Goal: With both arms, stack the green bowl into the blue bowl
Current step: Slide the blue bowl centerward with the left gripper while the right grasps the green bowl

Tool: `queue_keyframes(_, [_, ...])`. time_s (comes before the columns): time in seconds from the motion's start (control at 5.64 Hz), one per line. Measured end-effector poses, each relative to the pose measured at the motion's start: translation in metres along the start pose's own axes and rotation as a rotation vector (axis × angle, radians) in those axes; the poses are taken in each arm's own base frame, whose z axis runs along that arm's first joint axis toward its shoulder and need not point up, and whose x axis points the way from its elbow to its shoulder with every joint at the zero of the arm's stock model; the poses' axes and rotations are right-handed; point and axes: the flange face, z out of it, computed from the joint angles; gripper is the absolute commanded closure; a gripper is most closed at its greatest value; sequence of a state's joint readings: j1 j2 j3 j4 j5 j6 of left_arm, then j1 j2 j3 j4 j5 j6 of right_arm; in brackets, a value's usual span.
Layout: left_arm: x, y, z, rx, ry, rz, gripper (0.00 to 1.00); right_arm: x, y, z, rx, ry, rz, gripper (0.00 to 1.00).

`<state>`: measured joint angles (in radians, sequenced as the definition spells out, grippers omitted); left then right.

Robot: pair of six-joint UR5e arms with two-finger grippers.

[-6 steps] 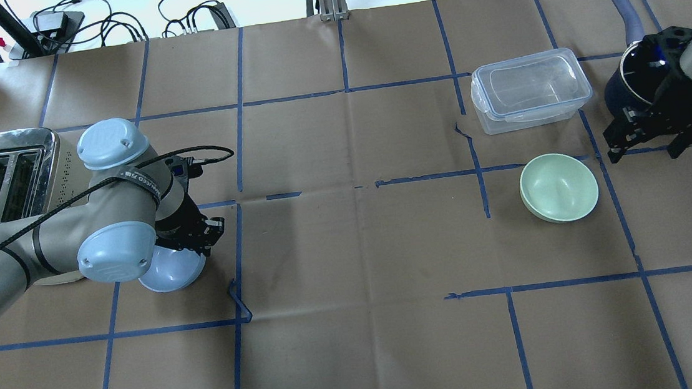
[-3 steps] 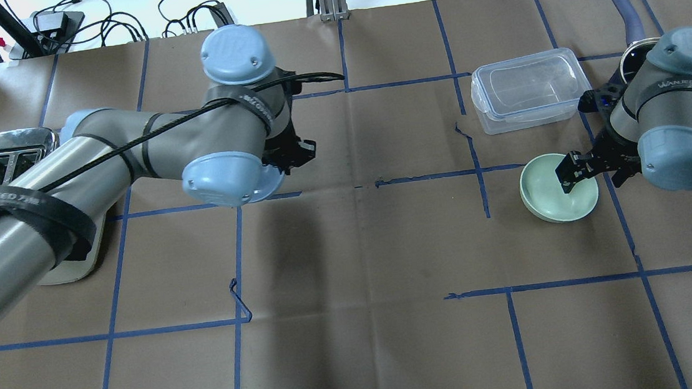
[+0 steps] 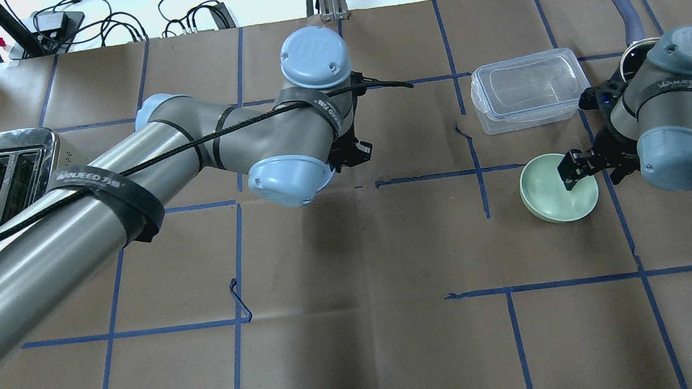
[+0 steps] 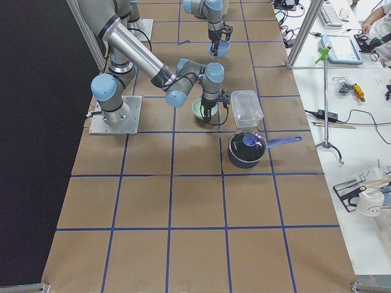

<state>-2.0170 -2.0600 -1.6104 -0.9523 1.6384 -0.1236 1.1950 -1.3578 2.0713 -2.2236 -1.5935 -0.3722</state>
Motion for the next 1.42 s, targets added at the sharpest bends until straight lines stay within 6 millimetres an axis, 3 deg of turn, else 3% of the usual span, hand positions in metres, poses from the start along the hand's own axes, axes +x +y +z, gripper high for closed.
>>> queue_keyframes(0.35, [0.030, 0.009, 0.016, -0.018, 0.002, 0.038, 0.93, 0.000, 0.000, -0.005, 0.006, -0.001, 0.006, 0.94])
queue_keyframes(0.53, [0.037, 0.013, 0.021, -0.028, -0.001, 0.048, 0.03, 0.000, 0.000, -0.014, 0.012, 0.004, 0.009, 0.94])
queue_keyframes(0.89, [0.040, 0.018, 0.019, -0.031, -0.002, 0.053, 0.01, 0.004, -0.011, -0.074, -0.006, 0.000, 0.008, 0.94])
queue_keyframes(1.06, [0.036, 0.016, 0.000, -0.009, 0.002, 0.046, 0.01, 0.006, -0.020, -0.113, -0.028, -0.012, 0.005, 0.94])
queue_keyframes(1.24, [0.020, 0.016, -0.032, -0.002, 0.001, 0.026, 0.01, 0.004, -0.028, -0.150, -0.043, -0.024, -0.005, 0.94])
queue_keyframes(1.42, [-0.014, 0.019, -0.074, -0.009, 0.008, -0.022, 0.01, -0.003, -0.032, -0.178, -0.048, -0.046, -0.018, 0.94])
